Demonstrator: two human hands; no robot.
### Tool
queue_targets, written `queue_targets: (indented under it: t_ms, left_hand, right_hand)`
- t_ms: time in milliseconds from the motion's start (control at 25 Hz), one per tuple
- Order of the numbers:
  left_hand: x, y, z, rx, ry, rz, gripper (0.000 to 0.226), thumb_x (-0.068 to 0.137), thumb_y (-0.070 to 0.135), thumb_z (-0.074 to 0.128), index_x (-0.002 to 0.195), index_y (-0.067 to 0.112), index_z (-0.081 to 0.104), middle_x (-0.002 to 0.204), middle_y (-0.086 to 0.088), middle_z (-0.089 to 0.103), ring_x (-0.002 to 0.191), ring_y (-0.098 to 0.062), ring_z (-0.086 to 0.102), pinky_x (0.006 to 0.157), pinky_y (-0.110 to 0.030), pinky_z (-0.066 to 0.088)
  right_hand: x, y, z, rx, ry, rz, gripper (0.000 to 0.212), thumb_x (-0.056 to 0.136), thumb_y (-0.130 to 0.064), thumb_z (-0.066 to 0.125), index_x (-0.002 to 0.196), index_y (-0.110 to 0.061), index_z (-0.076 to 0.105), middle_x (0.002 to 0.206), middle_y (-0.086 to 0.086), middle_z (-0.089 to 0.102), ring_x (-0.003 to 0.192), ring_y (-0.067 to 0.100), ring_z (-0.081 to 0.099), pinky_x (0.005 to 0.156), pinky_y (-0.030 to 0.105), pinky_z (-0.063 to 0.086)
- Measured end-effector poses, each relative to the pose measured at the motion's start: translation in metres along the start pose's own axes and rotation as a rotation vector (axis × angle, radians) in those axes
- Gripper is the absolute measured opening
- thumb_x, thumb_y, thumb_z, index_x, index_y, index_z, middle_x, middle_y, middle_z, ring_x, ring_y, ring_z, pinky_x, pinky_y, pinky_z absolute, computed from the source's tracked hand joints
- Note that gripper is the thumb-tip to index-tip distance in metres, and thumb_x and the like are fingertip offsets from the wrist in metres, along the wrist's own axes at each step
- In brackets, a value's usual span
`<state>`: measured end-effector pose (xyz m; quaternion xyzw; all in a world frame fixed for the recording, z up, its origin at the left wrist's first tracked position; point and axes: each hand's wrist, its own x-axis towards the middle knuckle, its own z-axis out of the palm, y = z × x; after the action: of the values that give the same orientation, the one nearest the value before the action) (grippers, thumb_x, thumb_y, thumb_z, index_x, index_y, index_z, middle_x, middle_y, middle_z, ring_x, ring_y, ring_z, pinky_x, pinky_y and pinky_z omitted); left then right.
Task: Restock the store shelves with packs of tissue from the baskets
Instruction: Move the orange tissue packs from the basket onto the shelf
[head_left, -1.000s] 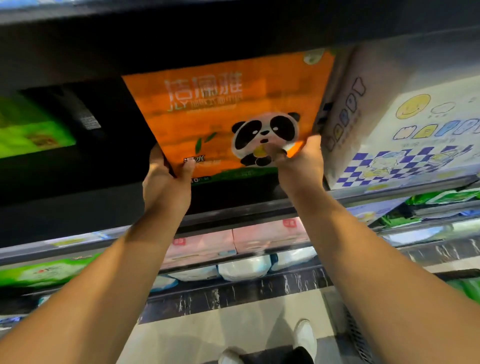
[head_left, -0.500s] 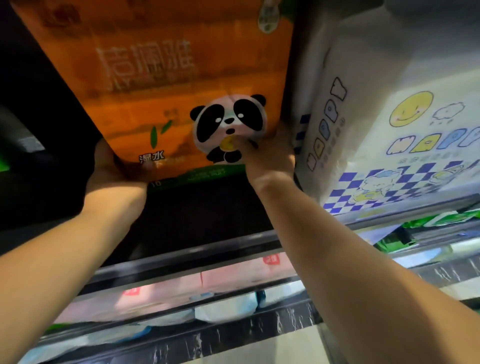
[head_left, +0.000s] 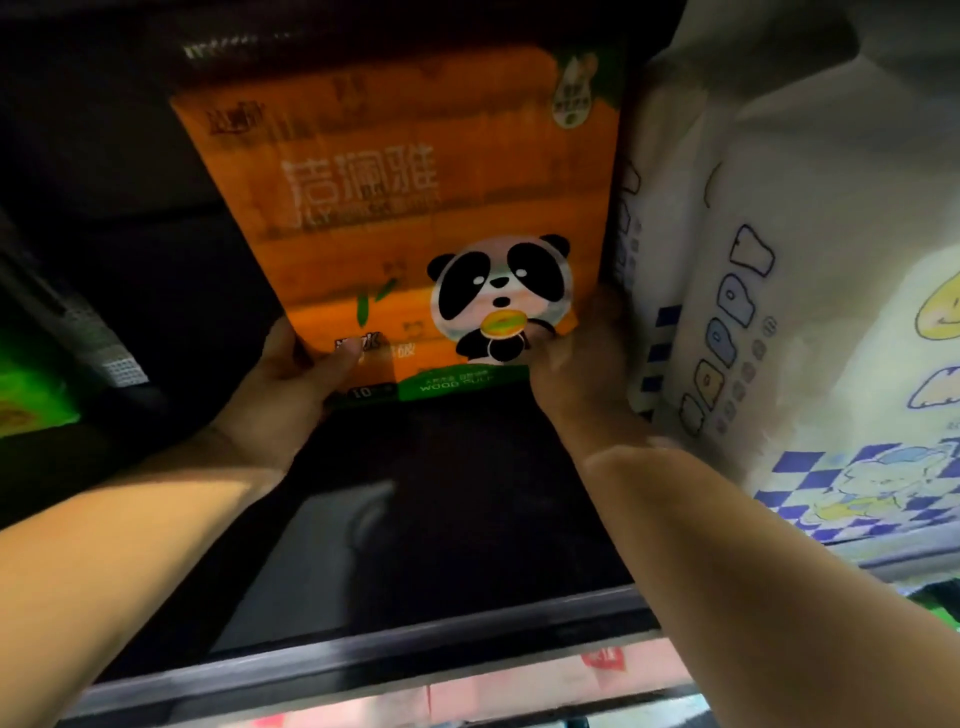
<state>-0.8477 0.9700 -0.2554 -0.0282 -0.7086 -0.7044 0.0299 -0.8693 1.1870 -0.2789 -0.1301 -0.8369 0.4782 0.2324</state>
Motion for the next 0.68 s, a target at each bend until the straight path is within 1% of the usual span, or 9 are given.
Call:
queue_targets:
  t_ms: [80,160,280,360,440,480,560,600,680]
  left_hand:
    - [0.003,-0.002,-0.003,-0.083,-0.005,-0.026,0.047,0.073,0.027,0.070,0.114,0.031,0.047,0.118,0.004,0.064,0.109,-0.018,0.063,0.085,-0.037,0.052]
    - [0.007,-0.011,-0.005,-0.070,0.037,-0.012,0.056,0.068,0.024,0.080,0.111,0.032,0.045,0.117,0.004,0.062,0.109,-0.019,0.063,0.091,-0.042,0.050]
    - [0.010,-0.015,-0.004,0.109,0.024,-0.025,0.062,0.058,0.044,0.080,0.111,0.052,0.047,0.122,0.006,0.058,0.118,-0.022,0.056,0.101,-0.049,0.044]
    - [0.013,-0.014,-0.005,0.211,0.009,-0.024,0.057,0.061,0.047,0.078,0.108,0.061,0.049,0.120,0.007,0.057,0.121,-0.024,0.052,0.103,-0.053,0.041]
    - [0.013,-0.015,-0.006,0.167,-0.037,-0.023,0.052,0.070,0.032,0.078,0.108,0.057,0.052,0.117,0.004,0.059,0.117,-0.024,0.056,0.102,-0.052,0.044]
    - [0.012,-0.016,-0.006,0.153,-0.057,-0.026,0.051,0.072,0.027,0.076,0.106,0.057,0.054,0.118,0.003,0.060,0.115,-0.022,0.058,0.101,-0.051,0.045]
    - [0.010,-0.016,-0.005,0.142,-0.041,-0.020,0.049,0.073,0.024,0.075,0.099,0.061,0.056,0.118,0.005,0.062,0.113,-0.018,0.060,0.102,-0.049,0.045]
    - [0.010,-0.017,-0.005,0.135,-0.034,-0.018,0.050,0.072,0.024,0.076,0.100,0.062,0.056,0.119,0.007,0.062,0.114,-0.018,0.059,0.102,-0.048,0.045]
    - [0.010,-0.014,-0.004,0.112,-0.072,-0.007,0.057,0.065,0.029,0.077,0.108,0.058,0.055,0.122,0.007,0.063,0.117,-0.019,0.058,0.102,-0.045,0.044]
  right_hand:
    - [0.005,-0.004,-0.001,0.022,0.009,0.057,0.049,0.092,-0.015,0.061,0.136,-0.007,0.041,0.131,0.011,0.054,0.121,0.027,0.051,0.090,0.022,0.035]
    - [0.008,-0.015,-0.004,0.032,-0.018,0.156,0.054,0.093,-0.016,0.060,0.141,-0.010,0.035,0.137,0.009,0.050,0.127,0.026,0.047,0.096,0.029,0.038]
    - [0.014,-0.021,-0.003,-0.042,-0.101,0.202,0.055,0.097,-0.018,0.054,0.146,-0.013,0.028,0.142,0.008,0.045,0.131,0.025,0.044,0.099,0.029,0.037]
    - [0.016,-0.019,0.000,-0.156,-0.193,0.159,0.048,0.100,-0.017,0.046,0.145,-0.006,0.031,0.140,0.014,0.047,0.128,0.029,0.046,0.097,0.031,0.037]
    - [0.006,-0.013,0.003,-0.238,-0.243,0.079,0.040,0.099,-0.016,0.042,0.135,0.001,0.044,0.132,0.019,0.053,0.120,0.032,0.050,0.093,0.033,0.038]
    - [-0.002,-0.009,0.004,-0.256,-0.210,0.046,0.040,0.098,-0.018,0.042,0.132,0.000,0.048,0.128,0.019,0.056,0.117,0.033,0.052,0.091,0.034,0.039]
    - [-0.017,-0.004,0.006,-0.275,-0.093,-0.053,0.048,0.092,-0.024,0.043,0.135,-0.004,0.046,0.128,0.018,0.052,0.115,0.034,0.051,0.091,0.035,0.040]
    - [-0.022,-0.005,0.007,-0.275,-0.114,-0.099,0.051,0.090,-0.024,0.044,0.138,-0.010,0.042,0.133,0.017,0.046,0.118,0.034,0.047,0.093,0.035,0.039]
    - [-0.025,-0.011,0.009,-0.278,-0.351,-0.160,0.053,0.091,-0.016,0.052,0.142,-0.024,0.036,0.144,0.014,0.029,0.132,0.036,0.031,0.103,0.039,0.036]
